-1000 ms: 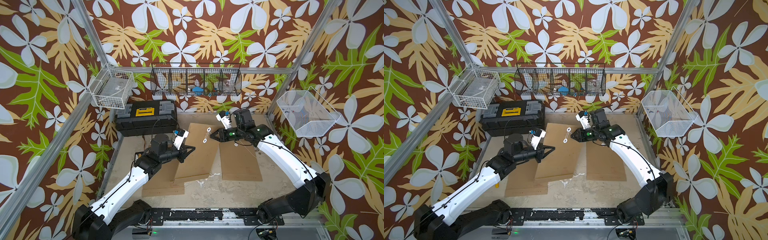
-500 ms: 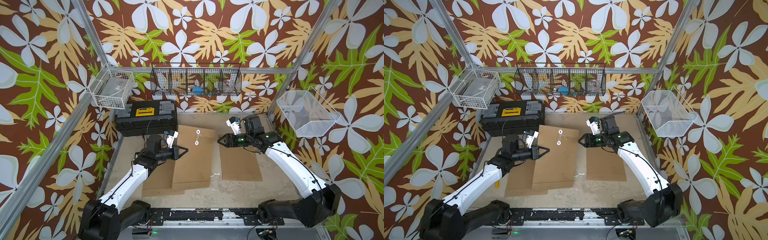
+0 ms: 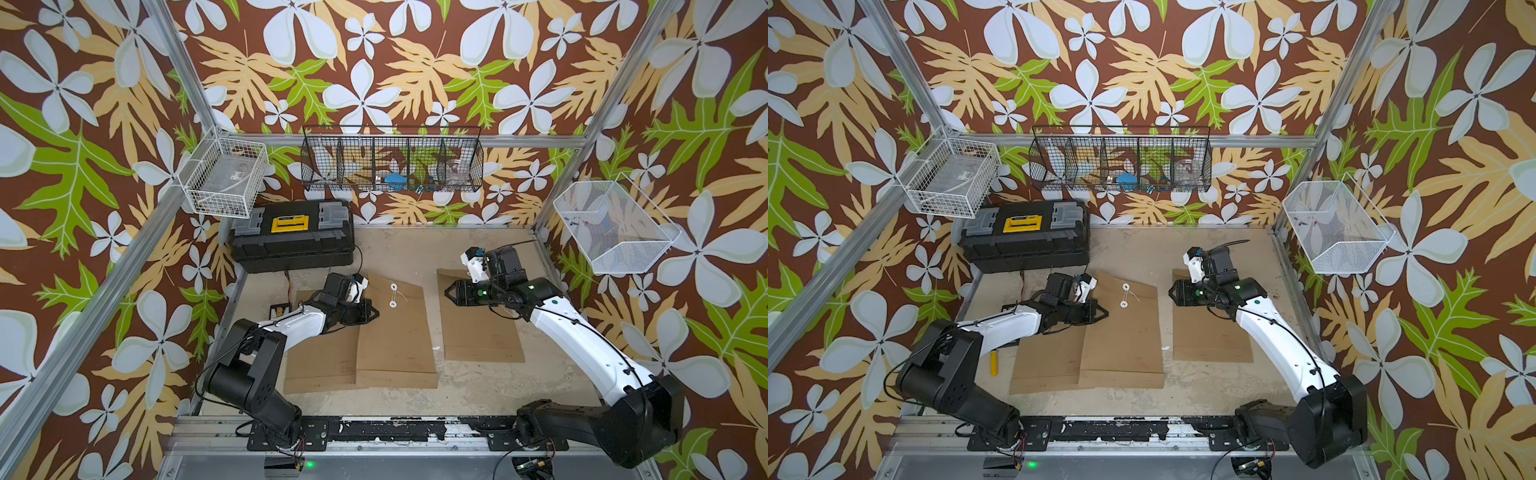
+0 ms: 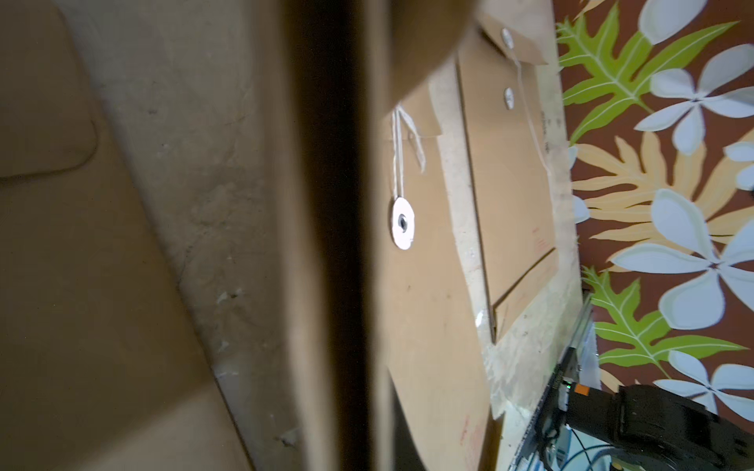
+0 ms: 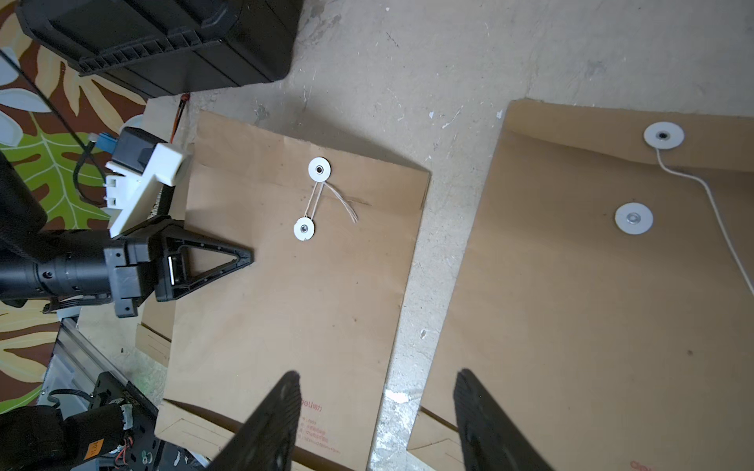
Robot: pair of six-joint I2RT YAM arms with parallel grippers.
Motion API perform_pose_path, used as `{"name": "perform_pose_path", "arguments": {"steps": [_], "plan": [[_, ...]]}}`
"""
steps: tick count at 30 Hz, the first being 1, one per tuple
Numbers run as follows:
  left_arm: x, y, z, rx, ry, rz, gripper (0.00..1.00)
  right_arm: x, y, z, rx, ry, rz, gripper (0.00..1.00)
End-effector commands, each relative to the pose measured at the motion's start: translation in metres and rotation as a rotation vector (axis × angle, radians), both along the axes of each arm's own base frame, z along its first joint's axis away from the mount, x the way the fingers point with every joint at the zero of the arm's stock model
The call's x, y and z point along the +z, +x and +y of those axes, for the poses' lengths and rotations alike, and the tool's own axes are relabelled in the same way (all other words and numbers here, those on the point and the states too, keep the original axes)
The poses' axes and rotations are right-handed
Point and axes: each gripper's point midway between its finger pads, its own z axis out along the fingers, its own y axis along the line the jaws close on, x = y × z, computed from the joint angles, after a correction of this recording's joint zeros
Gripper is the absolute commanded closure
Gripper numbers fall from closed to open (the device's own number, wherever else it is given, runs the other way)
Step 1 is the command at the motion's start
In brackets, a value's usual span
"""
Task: Close the mouth of the file bag
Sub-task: Place the file bag at the center of the board.
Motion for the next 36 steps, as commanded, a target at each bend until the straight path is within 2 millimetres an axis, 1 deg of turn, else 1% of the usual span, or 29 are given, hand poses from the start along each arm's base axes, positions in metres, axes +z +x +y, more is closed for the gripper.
{"name": "perform_pose_path", "arguments": {"steps": [1,3,4,5,6,8,10,11,13,14,17,18,20,22,25,26,28,30,31,36], "plan": [[-0.006,0.013,0.006,0.039,0.067,-0.044,0.96,0.001,0.005,-0.002,-0.023,0.003,-0.029,0.38],[-0.009,0.018,0.008,0.066,0.085,-0.038,0.92,-0.001,0.004,-0.002,-0.02,0.004,-0.025,0.39],[-0.01,0.02,0.008,0.074,0.09,-0.036,0.87,-0.001,0.004,-0.001,-0.02,0.003,-0.026,0.39],[-0.009,0.021,0.006,0.072,0.1,-0.04,0.79,-0.001,0.004,-0.001,-0.02,0.005,-0.028,0.39],[-0.008,0.022,0.006,0.074,0.119,-0.044,0.73,0.0,0.004,-0.002,-0.024,0.004,-0.029,0.39],[-0.001,0.025,0.009,0.084,0.185,-0.07,0.59,-0.002,0.005,-0.005,-0.041,-0.003,-0.026,0.39],[0.011,0.031,0.016,0.112,0.236,-0.095,0.49,-0.003,0.009,-0.01,-0.071,-0.029,-0.027,0.38],[0.017,0.032,0.021,0.125,0.262,-0.103,0.46,-0.004,0.012,-0.014,-0.096,-0.049,-0.027,0.38],[0.027,0.036,0.031,0.153,0.325,-0.119,0.41,-0.01,0.025,-0.028,-0.186,-0.079,-0.011,0.36],[0.031,0.037,0.037,0.168,0.353,-0.125,0.39,-0.013,0.031,-0.033,-0.219,-0.066,0.011,0.34],[0.038,0.036,0.052,0.201,0.423,-0.14,0.37,-0.028,0.054,-0.035,-0.31,0.028,0.103,0.31],[0.04,0.034,0.055,0.208,0.43,-0.146,0.36,-0.033,0.063,-0.035,-0.35,0.063,0.121,0.3],[0.051,0.032,0.055,0.218,0.406,-0.17,0.36,-0.043,0.083,-0.034,-0.434,0.164,0.154,0.3],[0.068,0.031,0.047,0.21,0.343,-0.209,0.37,-0.05,0.106,-0.028,-0.509,0.268,0.173,0.3],[0.1,0.028,0.026,0.172,0.221,-0.289,0.37,-0.062,0.135,-0.019,-0.616,0.405,0.214,0.33],[0.109,0.028,0.022,0.17,0.197,-0.313,0.37,-0.067,0.141,-0.018,-0.653,0.432,0.226,0.34],[0.122,0.025,0.015,0.157,0.14,-0.357,0.38,-0.077,0.153,-0.02,-0.738,0.497,0.236,0.35],[0.129,0.023,0.013,0.153,0.113,-0.379,0.38,-0.087,0.161,-0.021,-0.799,0.534,0.252,0.36],[0.13,0.022,0.012,0.143,0.105,-0.385,0.39,-0.093,0.164,-0.022,-0.825,0.542,0.262,0.36],[0.133,0.014,0.01,0.11,0.085,-0.399,0.39,-0.124,0.167,-0.029,-0.936,0.601,0.303,0.37]]}}
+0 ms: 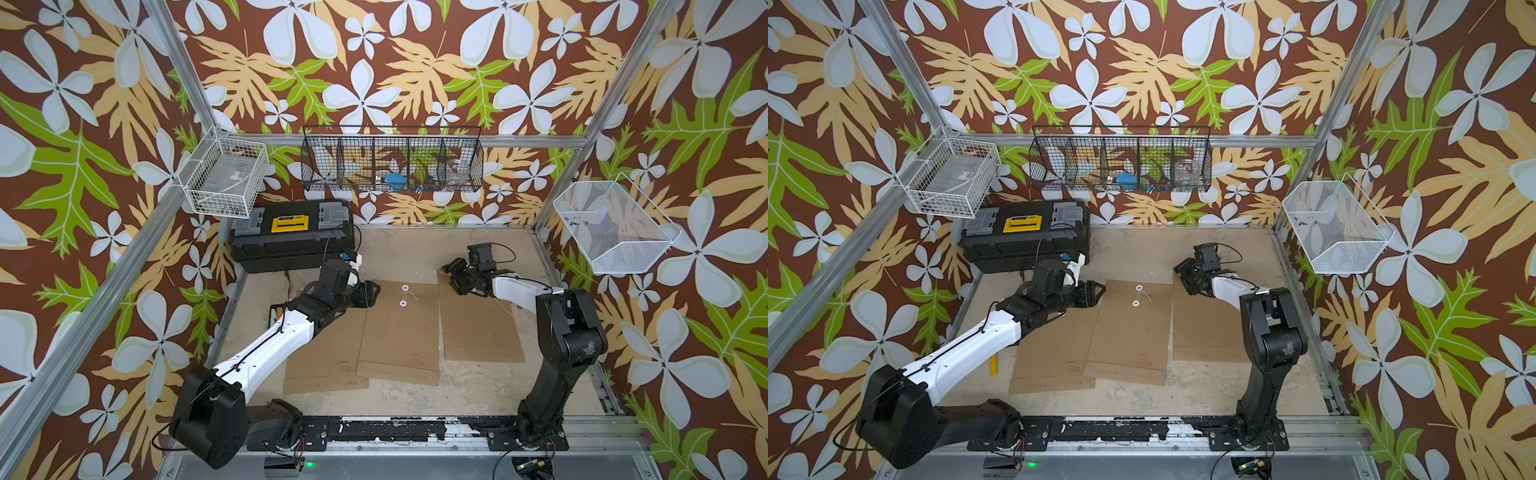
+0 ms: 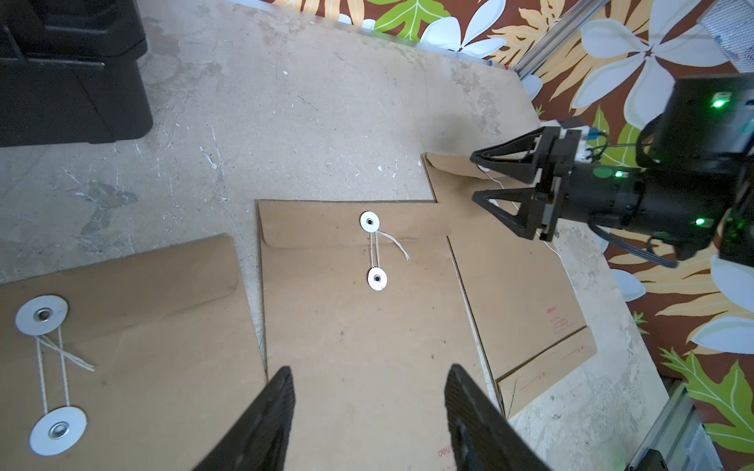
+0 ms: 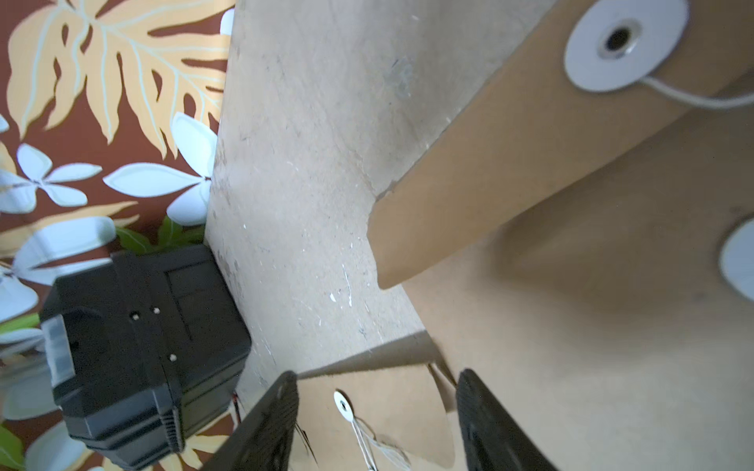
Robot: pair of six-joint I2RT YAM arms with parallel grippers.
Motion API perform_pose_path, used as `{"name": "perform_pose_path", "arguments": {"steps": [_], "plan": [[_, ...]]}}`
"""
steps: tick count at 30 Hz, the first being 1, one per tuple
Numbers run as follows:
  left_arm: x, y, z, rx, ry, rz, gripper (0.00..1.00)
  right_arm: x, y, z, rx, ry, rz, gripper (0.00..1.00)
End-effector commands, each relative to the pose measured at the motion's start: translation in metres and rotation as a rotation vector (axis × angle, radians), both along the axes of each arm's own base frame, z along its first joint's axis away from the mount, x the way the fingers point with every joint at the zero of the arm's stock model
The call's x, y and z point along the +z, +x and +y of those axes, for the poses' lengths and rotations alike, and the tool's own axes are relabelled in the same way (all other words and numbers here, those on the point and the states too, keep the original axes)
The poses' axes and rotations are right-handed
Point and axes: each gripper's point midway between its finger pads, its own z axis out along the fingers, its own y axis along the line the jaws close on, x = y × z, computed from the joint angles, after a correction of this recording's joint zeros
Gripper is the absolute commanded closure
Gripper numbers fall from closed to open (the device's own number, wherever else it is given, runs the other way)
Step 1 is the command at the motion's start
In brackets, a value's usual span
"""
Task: Close the mouth of the file bag
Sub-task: Place the file bag at the center of the board, then pick up the file bag from the center of the board.
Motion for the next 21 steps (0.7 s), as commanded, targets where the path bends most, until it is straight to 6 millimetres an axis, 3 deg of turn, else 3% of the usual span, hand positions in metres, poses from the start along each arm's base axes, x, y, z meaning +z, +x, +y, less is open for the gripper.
{"name": "perform_pose_path", "arguments": {"steps": [1,7,18,21], "plan": [[0.011,-0.002,-0.007,-0.045,-0.034,-0.042,0.39,-0.001,0.017,-0.005,-0.128,0.082,-0.028,0.38],[0.013,-0.006,-0.009,-0.059,-0.048,-0.05,0.39,-0.021,0.033,-0.009,-0.212,0.14,-0.033,0.43],[0.014,-0.011,-0.006,-0.056,-0.053,-0.055,0.39,-0.029,0.05,-0.013,-0.327,0.233,-0.035,0.53],[0.015,-0.011,-0.006,-0.057,-0.057,-0.054,0.39,-0.045,0.046,-0.017,-0.378,0.258,0.009,0.58]]}}
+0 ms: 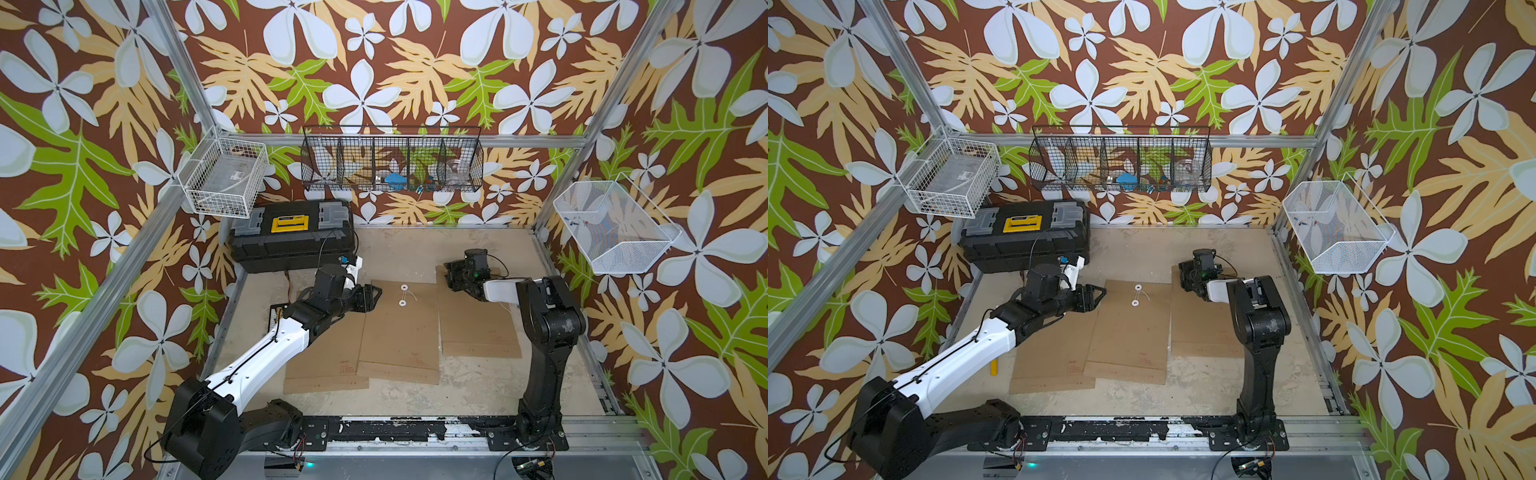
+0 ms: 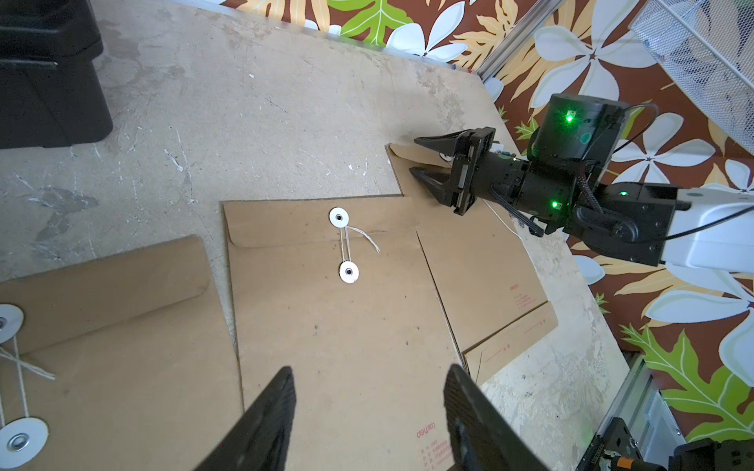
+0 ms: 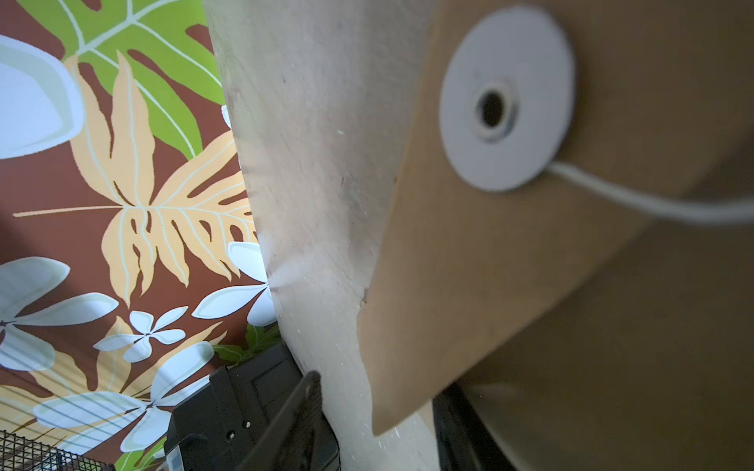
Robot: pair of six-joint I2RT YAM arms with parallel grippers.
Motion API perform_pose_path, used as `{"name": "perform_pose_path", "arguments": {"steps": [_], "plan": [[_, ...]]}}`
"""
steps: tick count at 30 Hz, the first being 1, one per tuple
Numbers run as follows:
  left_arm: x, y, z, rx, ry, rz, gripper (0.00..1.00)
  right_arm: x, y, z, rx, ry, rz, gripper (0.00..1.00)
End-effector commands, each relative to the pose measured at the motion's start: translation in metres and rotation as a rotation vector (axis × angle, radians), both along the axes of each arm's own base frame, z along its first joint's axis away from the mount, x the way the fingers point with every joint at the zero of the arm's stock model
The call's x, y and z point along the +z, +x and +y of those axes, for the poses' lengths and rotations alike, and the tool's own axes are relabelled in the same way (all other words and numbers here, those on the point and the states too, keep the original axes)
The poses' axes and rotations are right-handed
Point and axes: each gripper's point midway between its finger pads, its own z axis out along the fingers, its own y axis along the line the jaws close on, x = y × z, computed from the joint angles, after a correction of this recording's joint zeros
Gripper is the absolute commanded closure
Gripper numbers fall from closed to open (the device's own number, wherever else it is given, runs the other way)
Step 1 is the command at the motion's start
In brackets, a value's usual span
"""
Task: Close the mouth of the file bag
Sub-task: Pick up the file bag from the center of the board.
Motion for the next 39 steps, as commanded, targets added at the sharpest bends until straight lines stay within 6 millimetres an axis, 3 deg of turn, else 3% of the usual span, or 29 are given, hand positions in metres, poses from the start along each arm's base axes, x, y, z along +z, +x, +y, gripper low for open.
{"name": "perform_pose_path", "arguments": {"steps": [1,5,10,14,19,24,27,33,39], "plan": [[0.008,0.002,-0.002,-0.007,-0.01,-0.028,0.4,-0.023,-0.008,-0.007,-0.085,0.054,0.071,0.62],[0.017,0.002,0.0,0.003,-0.019,-0.051,0.39,-0.031,-0.017,-0.01,-0.117,0.074,0.071,0.81],[0.03,0.002,-0.009,-0.026,-0.086,-0.082,0.38,0.013,0.0,-0.013,-0.058,0.015,-0.08,1.0],[0.041,-0.005,-0.029,-0.127,-0.216,-0.137,0.35,0.059,0.002,-0.012,0.007,-0.021,-0.196,1.0],[0.034,-0.007,-0.046,-0.182,-0.356,-0.175,0.31,0.11,-0.023,-0.011,0.045,-0.032,-0.295,1.0],[0.026,-0.007,-0.092,-0.291,-0.384,-0.222,0.28,0.158,-0.048,-0.012,0.06,-0.026,-0.378,1.0],[0.012,0.006,-0.118,-0.315,-0.395,-0.206,0.26,0.19,-0.057,-0.012,0.069,-0.012,-0.438,1.0],[-0.01,0.026,-0.173,-0.373,-0.393,-0.179,0.23,0.223,-0.075,-0.008,0.088,0.044,-0.496,1.0],[-0.024,0.038,-0.204,-0.421,-0.453,-0.143,0.25,0.239,-0.084,-0.008,0.097,0.063,-0.528,1.0]]}}
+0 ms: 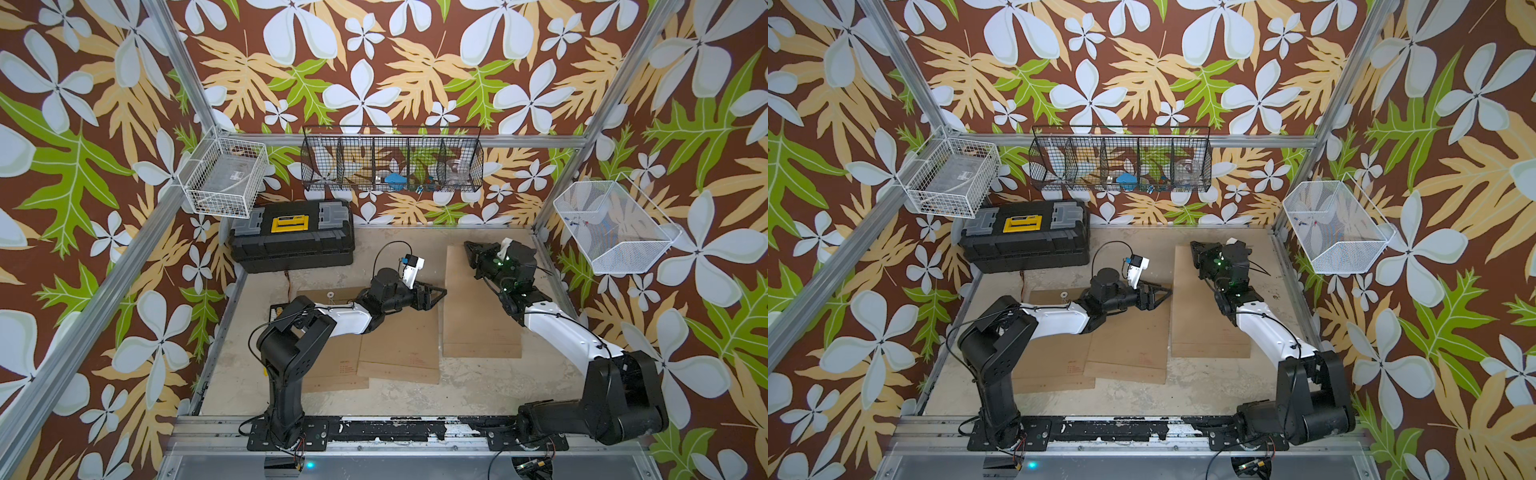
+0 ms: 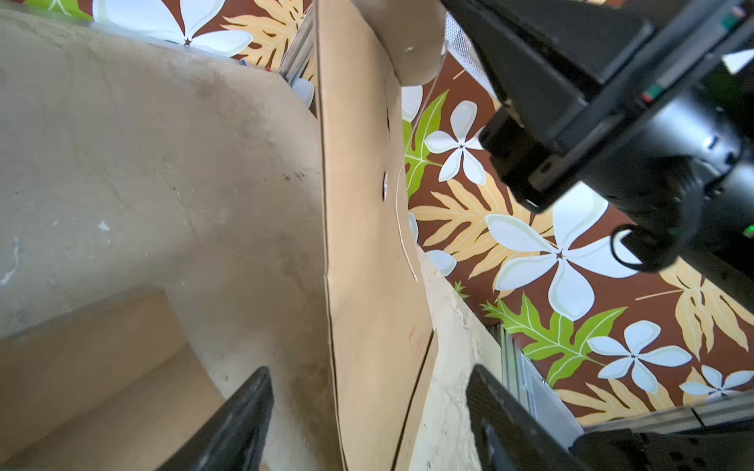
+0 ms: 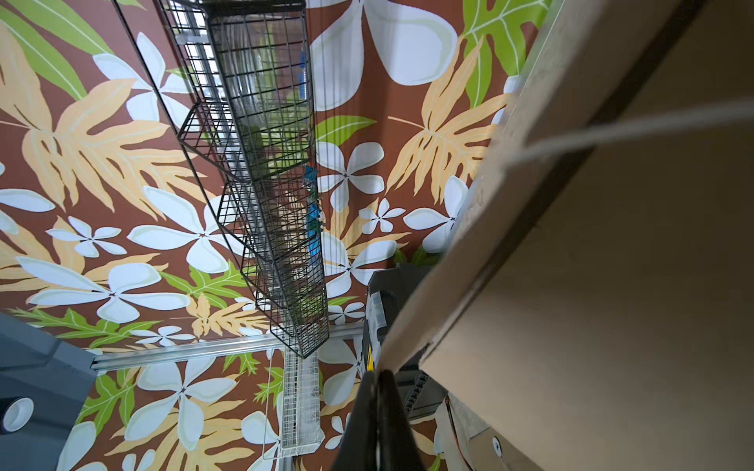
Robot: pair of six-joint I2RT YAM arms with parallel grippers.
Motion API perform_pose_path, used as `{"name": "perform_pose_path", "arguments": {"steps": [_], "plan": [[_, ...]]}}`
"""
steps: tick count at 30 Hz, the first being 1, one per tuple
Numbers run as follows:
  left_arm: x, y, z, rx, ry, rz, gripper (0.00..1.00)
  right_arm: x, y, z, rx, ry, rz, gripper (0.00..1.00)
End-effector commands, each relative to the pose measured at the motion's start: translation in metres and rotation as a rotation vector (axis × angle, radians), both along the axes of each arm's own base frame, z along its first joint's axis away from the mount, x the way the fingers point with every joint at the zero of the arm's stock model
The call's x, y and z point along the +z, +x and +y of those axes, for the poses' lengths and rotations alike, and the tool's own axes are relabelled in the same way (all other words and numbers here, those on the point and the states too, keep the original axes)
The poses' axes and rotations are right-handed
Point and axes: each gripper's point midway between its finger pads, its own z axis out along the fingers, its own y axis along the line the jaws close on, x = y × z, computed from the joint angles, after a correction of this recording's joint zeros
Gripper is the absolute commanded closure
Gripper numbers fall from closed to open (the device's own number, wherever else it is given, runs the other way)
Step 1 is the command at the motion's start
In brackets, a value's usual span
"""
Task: Close the mouth of the file bag
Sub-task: Pick up the file bag from the center of the board.
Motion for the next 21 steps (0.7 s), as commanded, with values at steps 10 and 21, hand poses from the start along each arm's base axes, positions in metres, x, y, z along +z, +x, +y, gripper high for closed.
{"name": "perform_pose_path", "arguments": {"steps": [10,21], "plan": [[-0.004,-0.004,-0.05,-0.109,-0.136,0.034,0.38,0.01,-0.011,0.01,0.055,0.056,-0.029,1.0],[0.023,0.006,-0.053,-0.097,-0.246,-0.007,0.91,0.024,-0.023,0.014,0.095,0.065,-0.057,0.88]]}}
